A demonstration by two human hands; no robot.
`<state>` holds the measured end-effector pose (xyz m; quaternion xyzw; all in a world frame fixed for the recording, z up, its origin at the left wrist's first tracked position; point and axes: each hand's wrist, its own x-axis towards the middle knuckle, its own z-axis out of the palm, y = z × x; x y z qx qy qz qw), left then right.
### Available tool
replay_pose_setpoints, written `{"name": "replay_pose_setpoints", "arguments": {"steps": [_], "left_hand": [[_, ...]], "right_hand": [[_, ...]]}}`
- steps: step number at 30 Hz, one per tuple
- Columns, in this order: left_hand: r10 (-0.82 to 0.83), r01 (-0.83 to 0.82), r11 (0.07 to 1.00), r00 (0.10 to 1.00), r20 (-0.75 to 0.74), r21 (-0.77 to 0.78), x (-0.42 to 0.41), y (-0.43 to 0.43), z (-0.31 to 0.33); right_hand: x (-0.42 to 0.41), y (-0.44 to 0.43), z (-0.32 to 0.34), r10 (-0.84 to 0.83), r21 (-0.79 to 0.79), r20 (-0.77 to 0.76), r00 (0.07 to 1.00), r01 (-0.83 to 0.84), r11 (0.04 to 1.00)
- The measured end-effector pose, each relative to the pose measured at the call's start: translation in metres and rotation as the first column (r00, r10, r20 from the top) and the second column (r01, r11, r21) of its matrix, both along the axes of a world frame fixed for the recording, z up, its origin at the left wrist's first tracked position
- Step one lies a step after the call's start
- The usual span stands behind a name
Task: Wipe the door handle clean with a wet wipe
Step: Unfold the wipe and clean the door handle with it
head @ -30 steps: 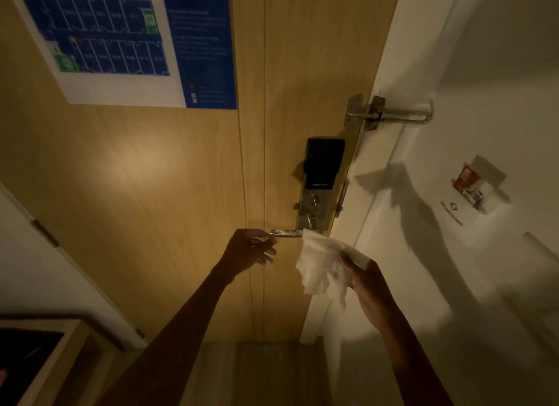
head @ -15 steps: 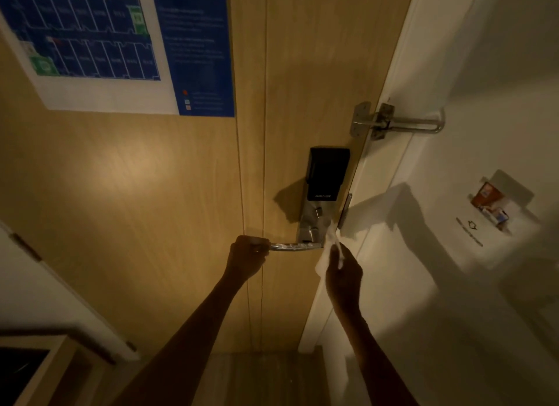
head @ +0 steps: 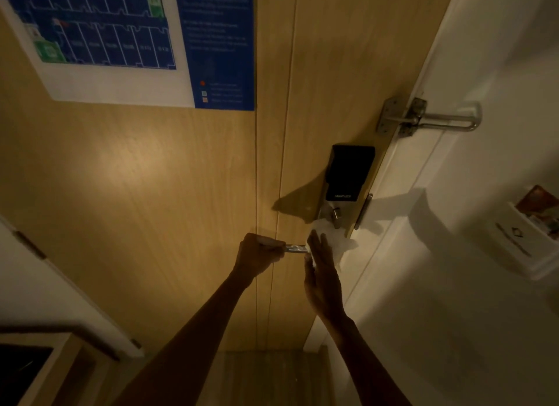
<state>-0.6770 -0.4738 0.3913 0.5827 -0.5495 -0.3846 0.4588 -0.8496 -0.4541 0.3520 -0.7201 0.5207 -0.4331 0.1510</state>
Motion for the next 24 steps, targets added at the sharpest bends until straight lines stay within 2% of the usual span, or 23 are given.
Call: {"name": "replay_pose_setpoints", "arguments": {"steps": [6, 10, 13, 16, 19, 24], "left_hand": [[-0.058, 0.057, 0.998, 0.989, -0.137, -0.015, 0.007, -0.002, -0.004], [-0.091, 0.093, 0.996, 0.979, -0.180, 0.003, 0.007, -0.003, -0.003], [-0.105, 0.107, 0.994, 0.983, -0.151, 0.008, 0.008, -0.003, -0.003], [-0.110, 0.111, 0.994, 0.984, -0.137, 0.002, 0.009, -0.004, -0.002], [-0.104, 0.110, 0.994, 0.978, -0.183, 0.023, 0.009, -0.005, -0.004], [-0.068, 0.087, 0.993, 0.978, -0.200, 0.086, 0.009, -0.007, -0.005]], "right_hand": [[0.005, -0.004, 0.007, 0.004, 0.100, 0.148, 0.989, -0.019, 0.995], [0.004, -0.004, 0.019, 0.043, 0.161, 0.121, 0.992, -0.062, 0.985], [-0.001, -0.004, 0.028, 0.110, 0.160, 0.099, 0.989, -0.125, 0.979], [-0.002, -0.012, 0.035, 0.077, 0.229, 0.125, 0.989, -0.104, 0.968], [-0.005, -0.022, 0.037, 0.042, 0.150, 0.021, 0.999, -0.045, 0.988], [-0.009, -0.028, 0.038, 0.154, 0.046, -0.144, 0.978, -0.149, 0.988]]}}
